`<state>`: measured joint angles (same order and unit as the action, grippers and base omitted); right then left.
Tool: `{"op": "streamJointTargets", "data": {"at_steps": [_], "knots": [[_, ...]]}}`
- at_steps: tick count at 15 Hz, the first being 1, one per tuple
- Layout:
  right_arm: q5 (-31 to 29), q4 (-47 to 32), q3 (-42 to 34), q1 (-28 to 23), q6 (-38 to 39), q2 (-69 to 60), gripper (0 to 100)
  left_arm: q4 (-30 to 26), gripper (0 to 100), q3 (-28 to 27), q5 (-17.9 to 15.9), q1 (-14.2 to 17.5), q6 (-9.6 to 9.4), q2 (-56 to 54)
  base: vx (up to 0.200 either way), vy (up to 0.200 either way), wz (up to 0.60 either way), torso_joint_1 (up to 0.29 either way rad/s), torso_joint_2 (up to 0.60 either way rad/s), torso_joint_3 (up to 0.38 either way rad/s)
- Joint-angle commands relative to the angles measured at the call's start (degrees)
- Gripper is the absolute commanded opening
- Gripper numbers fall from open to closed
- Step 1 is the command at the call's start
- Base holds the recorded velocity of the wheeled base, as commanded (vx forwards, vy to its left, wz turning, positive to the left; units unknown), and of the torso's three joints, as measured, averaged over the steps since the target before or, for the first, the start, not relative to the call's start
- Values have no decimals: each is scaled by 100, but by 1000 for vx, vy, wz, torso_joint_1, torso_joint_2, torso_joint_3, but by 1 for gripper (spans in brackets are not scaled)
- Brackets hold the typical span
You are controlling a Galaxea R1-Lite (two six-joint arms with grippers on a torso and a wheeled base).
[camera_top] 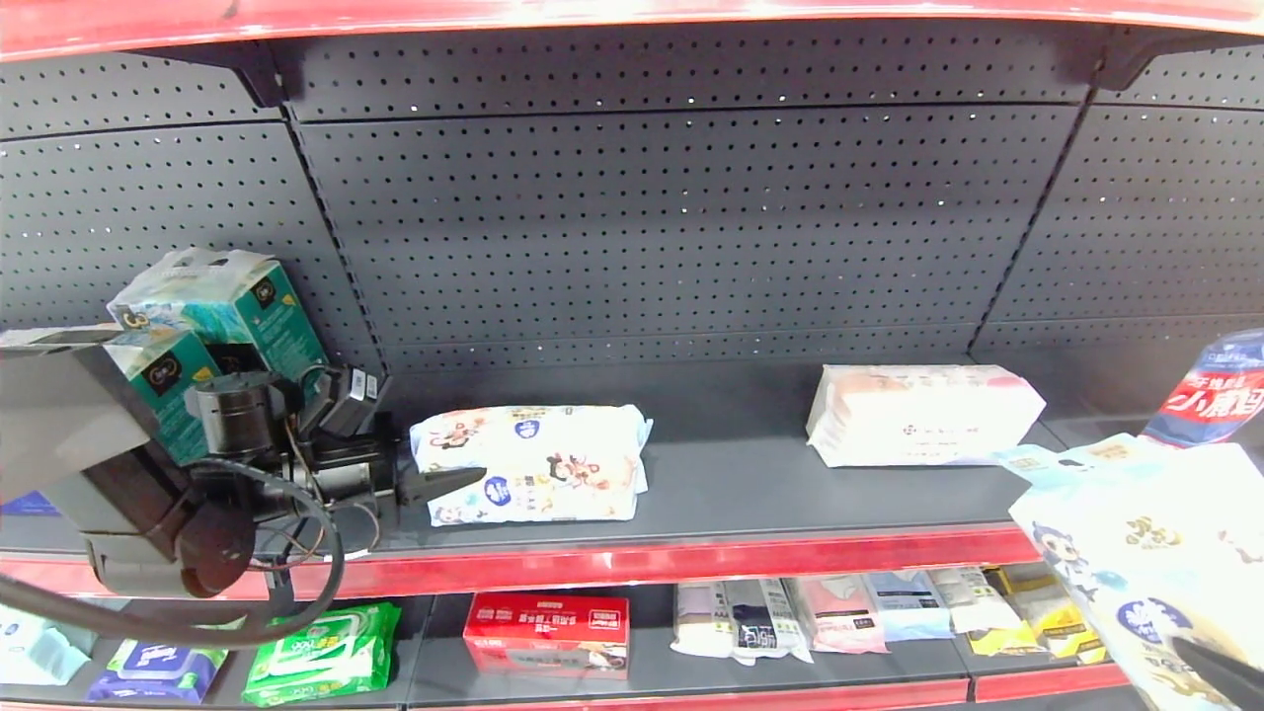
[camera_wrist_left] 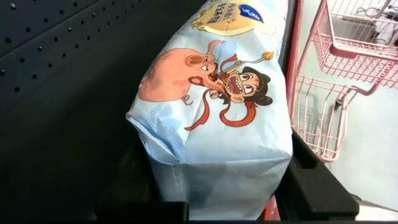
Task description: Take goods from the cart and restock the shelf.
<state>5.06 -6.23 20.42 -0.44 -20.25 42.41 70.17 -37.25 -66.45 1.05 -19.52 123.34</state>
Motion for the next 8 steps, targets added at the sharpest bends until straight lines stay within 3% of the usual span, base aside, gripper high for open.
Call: {"op": "streamJointTargets", "data": {"at_steps": [1, 4, 8], "knots": [[-5, -10, -12, 0, -5, -5, 0, 41, 0, 60, -17, 1, 18, 5, 0, 0, 0, 0, 0, 0], [4, -1, -3, 0, -32, 4, 0, 76, 0, 219, -210, 27, 9, 23, 0, 0, 0, 0, 0, 0], [-5, -1, 59, 9, -41, 13, 0, 190, 0, 289, -219, 106, -17, 102, 0, 0, 0, 0, 0, 0]]}}
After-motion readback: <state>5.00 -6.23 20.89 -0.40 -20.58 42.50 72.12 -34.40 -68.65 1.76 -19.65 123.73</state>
